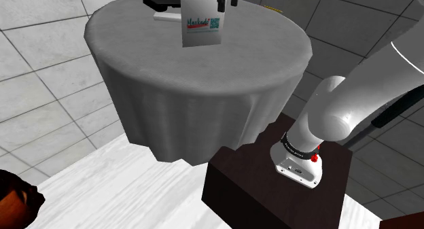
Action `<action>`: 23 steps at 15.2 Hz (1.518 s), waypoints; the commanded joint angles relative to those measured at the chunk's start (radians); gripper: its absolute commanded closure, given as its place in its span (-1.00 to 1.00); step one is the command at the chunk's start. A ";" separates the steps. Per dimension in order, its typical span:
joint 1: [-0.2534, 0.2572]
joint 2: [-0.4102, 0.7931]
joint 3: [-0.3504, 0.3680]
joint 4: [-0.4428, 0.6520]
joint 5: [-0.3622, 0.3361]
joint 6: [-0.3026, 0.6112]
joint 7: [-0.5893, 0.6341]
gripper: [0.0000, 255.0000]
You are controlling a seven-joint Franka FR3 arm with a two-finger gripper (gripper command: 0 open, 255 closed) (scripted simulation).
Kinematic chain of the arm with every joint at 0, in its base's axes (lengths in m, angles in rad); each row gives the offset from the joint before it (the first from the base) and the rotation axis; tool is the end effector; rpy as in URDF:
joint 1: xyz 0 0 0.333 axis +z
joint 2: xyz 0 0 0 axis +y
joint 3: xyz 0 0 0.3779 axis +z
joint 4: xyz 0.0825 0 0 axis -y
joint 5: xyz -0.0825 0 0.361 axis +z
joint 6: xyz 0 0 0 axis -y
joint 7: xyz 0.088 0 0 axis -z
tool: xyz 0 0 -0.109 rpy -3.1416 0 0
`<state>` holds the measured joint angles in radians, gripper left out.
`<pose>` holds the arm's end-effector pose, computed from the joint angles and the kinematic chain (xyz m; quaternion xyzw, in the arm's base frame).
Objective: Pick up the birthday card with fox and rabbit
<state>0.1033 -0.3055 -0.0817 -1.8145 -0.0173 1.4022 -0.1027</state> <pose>0.3966 -0.0012 0.7046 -0.9965 -0.0636 0.0537 0.0057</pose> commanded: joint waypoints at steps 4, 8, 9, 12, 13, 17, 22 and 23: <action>0.020 0.224 -0.010 0.287 0.042 -0.072 -0.101 -1.00; 0.022 0.347 -0.009 0.452 0.068 -0.120 -0.151 -1.00; 0.022 0.339 -0.009 0.428 0.067 -0.103 -0.151 -1.00; 0.024 0.320 -0.008 0.361 0.065 -0.056 -0.152 -1.00; 0.024 0.314 -0.007 0.340 0.064 -0.040 -0.152 -1.00; 0.023 0.306 -0.008 0.308 0.063 -0.017 -0.155 1.00; 0.022 0.301 -0.009 0.304 0.062 -0.017 -0.157 1.00; 0.021 0.300 -0.009 0.305 0.062 -0.020 -0.158 1.00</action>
<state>0.1275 -0.0107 -0.0872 -1.5053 0.0493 1.3812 -0.2610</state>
